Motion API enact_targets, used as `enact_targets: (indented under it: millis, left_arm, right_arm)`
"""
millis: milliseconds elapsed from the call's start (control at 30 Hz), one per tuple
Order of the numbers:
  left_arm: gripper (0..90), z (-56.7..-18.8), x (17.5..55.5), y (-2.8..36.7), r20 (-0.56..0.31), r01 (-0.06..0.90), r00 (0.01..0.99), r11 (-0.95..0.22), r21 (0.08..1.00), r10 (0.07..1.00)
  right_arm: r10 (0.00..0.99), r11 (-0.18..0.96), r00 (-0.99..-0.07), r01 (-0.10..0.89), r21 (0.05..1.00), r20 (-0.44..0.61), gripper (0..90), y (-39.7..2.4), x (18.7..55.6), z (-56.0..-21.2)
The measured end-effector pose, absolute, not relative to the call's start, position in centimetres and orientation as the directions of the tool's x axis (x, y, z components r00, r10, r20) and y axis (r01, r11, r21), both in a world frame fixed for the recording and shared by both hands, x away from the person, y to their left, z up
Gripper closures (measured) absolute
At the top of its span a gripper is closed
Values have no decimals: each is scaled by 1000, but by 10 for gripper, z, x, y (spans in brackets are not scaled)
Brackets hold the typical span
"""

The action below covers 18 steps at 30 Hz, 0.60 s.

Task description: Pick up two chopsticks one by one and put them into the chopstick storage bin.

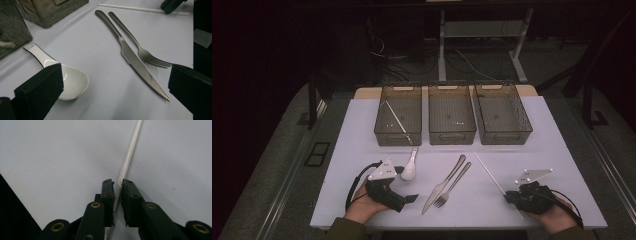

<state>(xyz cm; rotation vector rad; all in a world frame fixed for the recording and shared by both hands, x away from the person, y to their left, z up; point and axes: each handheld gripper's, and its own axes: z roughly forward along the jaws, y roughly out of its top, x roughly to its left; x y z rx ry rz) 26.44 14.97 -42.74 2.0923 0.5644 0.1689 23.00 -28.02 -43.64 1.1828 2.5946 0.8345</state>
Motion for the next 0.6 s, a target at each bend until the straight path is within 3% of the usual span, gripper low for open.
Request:
enact_targets:
  millis: [600]
  left_arm:
    - [0, -428, 265, 150, -100, 328, 887, -461, 825, 452]
  right_arm:
    - [776, 510, -630, 656, 556, 32, 839, -302, 239, -437]
